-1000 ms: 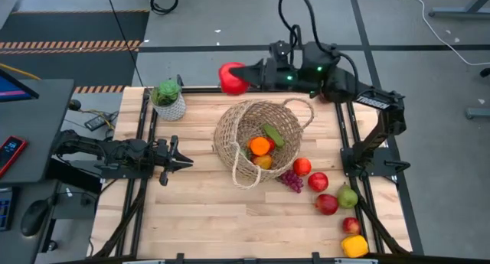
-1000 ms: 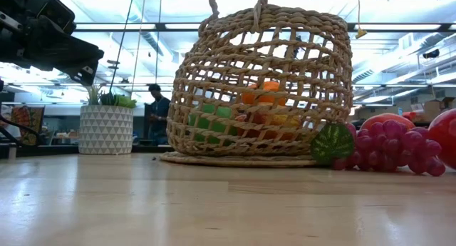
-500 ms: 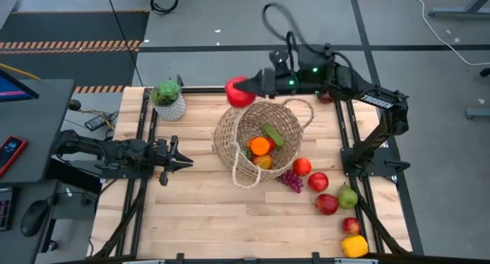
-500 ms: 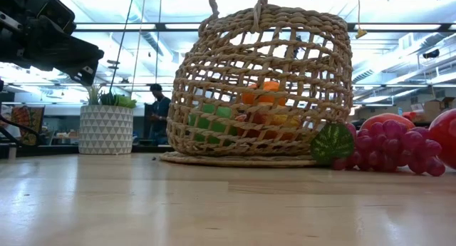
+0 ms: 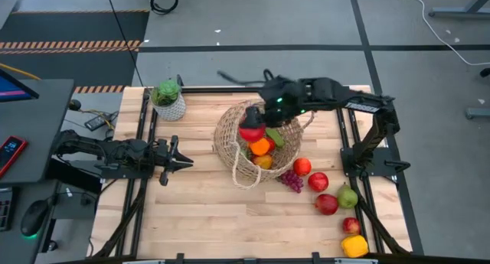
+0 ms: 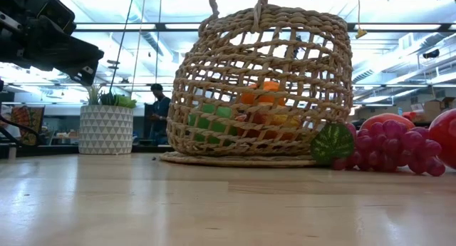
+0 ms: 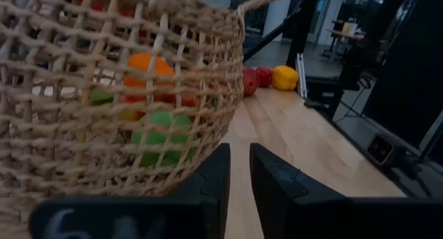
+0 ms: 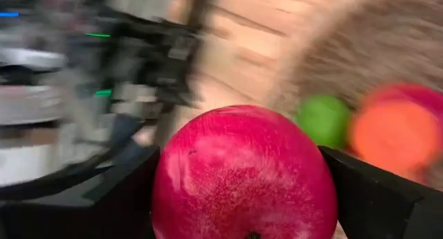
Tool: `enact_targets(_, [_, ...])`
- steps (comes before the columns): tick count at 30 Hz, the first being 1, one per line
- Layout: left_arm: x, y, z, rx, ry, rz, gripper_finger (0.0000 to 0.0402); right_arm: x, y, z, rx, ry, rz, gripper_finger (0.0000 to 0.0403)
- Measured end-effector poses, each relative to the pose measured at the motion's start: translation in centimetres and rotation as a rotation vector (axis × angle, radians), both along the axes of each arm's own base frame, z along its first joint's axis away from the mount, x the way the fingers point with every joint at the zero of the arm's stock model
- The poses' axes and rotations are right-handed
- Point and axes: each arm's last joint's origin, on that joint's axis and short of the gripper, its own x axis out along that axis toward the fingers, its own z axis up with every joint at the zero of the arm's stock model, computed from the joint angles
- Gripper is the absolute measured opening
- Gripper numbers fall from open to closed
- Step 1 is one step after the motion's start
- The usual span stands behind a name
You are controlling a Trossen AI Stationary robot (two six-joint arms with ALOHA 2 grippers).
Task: Build produce basket
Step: Put the red apple into the woven basket
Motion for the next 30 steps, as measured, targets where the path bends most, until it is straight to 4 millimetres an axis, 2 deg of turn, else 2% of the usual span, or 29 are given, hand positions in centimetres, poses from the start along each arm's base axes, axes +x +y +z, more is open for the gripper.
enact_targets(7, [0.0,0.0,-0.1,0.001,0.006,0.000,0.0057,1.7,-0.2,-5.0,-0.056,0.329,-0.085,0.0376])
enact_targets(14, [0.0,0.0,-0.1,0.002,0.008,0.000,0.0058,4.5,-0.8,-9.1,-0.070,0.467,-0.046,0.0376])
enact_targets(19, [0.0,0.0,-0.1,0.001,0.008,0.000,0.0063,5.8,-0.9,-11.3,-0.084,0.520,0.036,0.0390])
enact_targets(21, [0.0,0.0,-0.1,0.002,0.008,0.000,0.0063,6.0,-1.1,-11.5,-0.046,0.520,0.071,0.0396])
enact_targets(26, [0.0,0.0,-0.1,0.002,0.008,0.000,0.0058,5.5,-2.1,-10.5,-0.037,0.476,0.057,0.0397])
enact_targets(30, [0.0,0.0,-0.1,0.002,0.008,0.000,0.0056,4.5,-2.6,-8.4,-0.038,0.392,0.022,0.0398])
